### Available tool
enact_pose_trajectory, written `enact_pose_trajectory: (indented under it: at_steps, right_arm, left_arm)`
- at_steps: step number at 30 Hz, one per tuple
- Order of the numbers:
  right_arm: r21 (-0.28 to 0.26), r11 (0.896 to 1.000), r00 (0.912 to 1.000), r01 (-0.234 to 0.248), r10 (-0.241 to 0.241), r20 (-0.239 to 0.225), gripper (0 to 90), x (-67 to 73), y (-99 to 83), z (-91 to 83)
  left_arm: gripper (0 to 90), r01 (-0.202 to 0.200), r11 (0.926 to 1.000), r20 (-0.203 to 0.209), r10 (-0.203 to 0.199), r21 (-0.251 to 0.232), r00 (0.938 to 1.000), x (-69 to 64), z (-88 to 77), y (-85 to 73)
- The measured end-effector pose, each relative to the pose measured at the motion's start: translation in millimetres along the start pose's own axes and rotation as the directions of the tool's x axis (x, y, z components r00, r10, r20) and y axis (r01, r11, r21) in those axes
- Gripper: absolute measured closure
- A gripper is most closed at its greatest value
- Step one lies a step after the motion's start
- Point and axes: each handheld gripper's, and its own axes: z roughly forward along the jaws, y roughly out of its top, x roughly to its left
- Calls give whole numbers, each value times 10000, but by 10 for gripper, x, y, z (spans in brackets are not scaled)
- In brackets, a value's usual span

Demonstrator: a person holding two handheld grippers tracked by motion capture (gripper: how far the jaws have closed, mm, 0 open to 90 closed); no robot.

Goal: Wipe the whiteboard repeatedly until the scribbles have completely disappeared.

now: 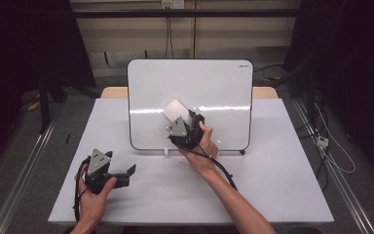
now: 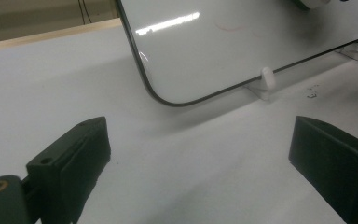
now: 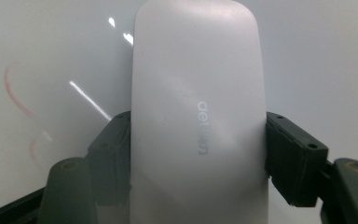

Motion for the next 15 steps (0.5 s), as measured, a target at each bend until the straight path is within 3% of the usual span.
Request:
enact_pose_trajectory:
  at_steps: [10,15]
  right_arm:
    - [-377,9958,9964,836,-842,-138,310,353,152,61]
    - [-551,9900,9904,1297,-1321,-418,310,565,201,71]
  left_arm:
    - [52,29,10000,41,-29,-51,10000,-11,-3,-1]
    - [52,26,10000,14,-26,-64,10000,-7,-7,2]
